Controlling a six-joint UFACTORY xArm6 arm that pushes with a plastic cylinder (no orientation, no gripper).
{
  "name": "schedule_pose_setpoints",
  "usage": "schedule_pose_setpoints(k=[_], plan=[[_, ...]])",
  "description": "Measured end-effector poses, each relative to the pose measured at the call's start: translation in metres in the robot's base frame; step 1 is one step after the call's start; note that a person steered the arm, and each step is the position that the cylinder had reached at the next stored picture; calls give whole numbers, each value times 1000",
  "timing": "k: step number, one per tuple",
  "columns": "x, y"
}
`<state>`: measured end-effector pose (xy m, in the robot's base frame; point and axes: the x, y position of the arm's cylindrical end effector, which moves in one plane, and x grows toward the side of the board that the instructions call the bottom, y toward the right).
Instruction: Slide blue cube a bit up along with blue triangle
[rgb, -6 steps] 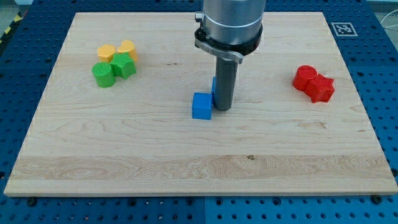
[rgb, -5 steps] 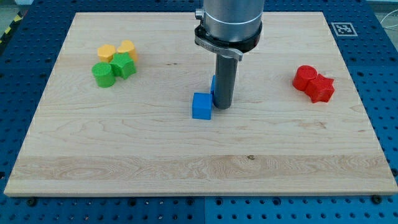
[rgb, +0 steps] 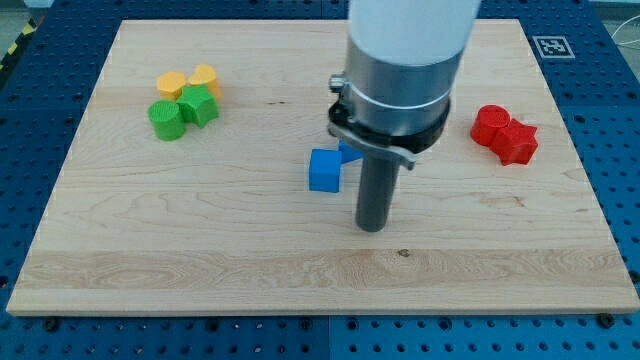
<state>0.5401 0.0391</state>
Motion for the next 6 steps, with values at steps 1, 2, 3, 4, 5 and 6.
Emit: schedule_pose_setpoints(k=[1,2,3,4,5,6], plan=[[1,-15],[1,-32],[-12,-44],[-25,-44],[-34,-45],[-44,-45]])
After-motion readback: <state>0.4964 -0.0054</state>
